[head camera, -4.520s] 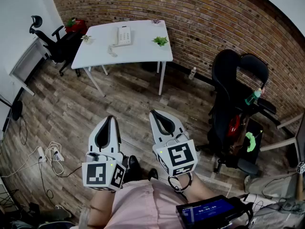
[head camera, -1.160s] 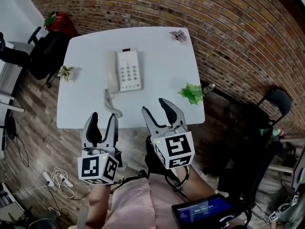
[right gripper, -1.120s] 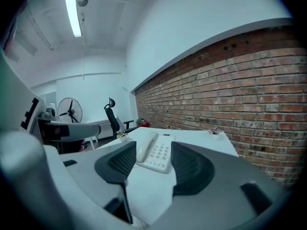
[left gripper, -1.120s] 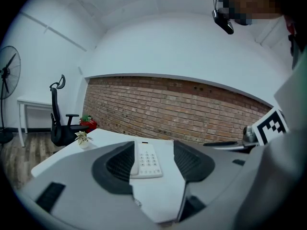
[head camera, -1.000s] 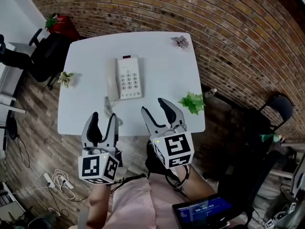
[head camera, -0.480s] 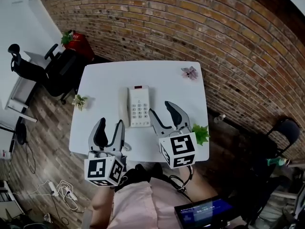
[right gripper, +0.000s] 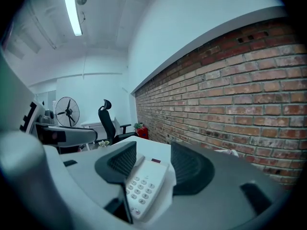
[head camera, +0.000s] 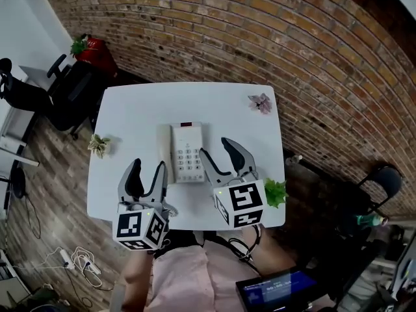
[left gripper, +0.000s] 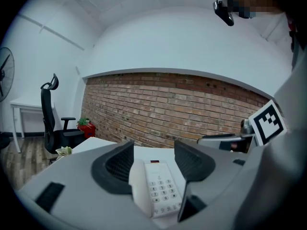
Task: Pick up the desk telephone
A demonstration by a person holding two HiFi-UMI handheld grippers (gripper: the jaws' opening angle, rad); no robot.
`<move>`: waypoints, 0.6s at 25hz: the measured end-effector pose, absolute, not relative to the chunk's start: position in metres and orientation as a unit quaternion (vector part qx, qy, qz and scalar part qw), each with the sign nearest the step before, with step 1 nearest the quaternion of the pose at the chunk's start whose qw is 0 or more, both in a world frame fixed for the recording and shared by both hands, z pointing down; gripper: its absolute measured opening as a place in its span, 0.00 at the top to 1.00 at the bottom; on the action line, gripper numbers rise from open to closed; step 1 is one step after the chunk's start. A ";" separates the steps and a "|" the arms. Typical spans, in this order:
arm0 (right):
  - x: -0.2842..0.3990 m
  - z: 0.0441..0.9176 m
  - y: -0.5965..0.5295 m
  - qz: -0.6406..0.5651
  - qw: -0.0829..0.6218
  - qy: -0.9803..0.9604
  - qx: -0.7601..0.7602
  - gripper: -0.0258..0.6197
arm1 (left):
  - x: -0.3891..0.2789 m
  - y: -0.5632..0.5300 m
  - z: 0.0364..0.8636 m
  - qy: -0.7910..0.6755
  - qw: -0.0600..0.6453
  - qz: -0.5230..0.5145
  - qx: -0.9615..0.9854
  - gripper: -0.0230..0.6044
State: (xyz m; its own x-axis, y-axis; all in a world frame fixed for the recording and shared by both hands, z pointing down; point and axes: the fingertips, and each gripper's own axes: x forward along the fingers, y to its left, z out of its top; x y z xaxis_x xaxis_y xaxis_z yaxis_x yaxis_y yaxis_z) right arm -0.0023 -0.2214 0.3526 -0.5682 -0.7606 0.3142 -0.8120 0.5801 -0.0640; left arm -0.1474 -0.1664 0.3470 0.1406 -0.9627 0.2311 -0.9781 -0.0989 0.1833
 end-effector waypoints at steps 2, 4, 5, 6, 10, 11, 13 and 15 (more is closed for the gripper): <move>-0.008 0.358 -0.233 0.105 0.133 -0.877 0.449 0.60 | -0.153 -0.179 0.353 -0.650 0.155 0.030 0.743 0.53; -0.015 0.365 -0.243 0.111 0.141 -0.874 0.452 0.60 | -0.160 -0.191 0.361 -0.646 0.163 0.035 0.745 0.53; -0.018 0.371 -0.247 0.115 0.146 -0.872 0.453 0.60 | -0.164 -0.197 0.365 -0.644 0.168 0.037 0.746 0.53; -0.021 0.377 -0.251 0.119 0.151 -0.870 0.454 0.60 | -0.168 -0.202 0.370 -0.642 0.173 0.039 0.746 0.53; -0.032 0.402 -0.266 0.135 0.170 -0.863 0.457 0.60 | -0.179 -0.226 0.392 -0.629 0.196 0.048 0.751 0.52; -0.035 0.408 -0.270 0.139 0.174 -0.860 0.458 0.60 | -0.179 -0.232 0.399 -0.623 0.204 0.051 0.754 0.52; -0.038 0.421 -0.278 0.149 0.184 -0.856 0.460 0.60 | -0.177 -0.242 0.416 -0.609 0.227 0.057 0.758 0.50; -0.042 0.435 -0.283 0.160 0.196 -0.851 0.460 0.60 | -0.176 -0.248 0.437 -0.596 0.256 0.063 0.758 0.46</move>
State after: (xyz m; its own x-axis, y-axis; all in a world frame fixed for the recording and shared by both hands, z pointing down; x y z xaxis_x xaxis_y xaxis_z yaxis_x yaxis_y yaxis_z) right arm -0.0423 -0.2828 0.4351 -0.5001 -0.7203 0.4806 -0.8457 0.5256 -0.0922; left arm -0.1762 -0.2481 0.4366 0.2806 -0.8723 0.4004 -0.9367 -0.1579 0.3126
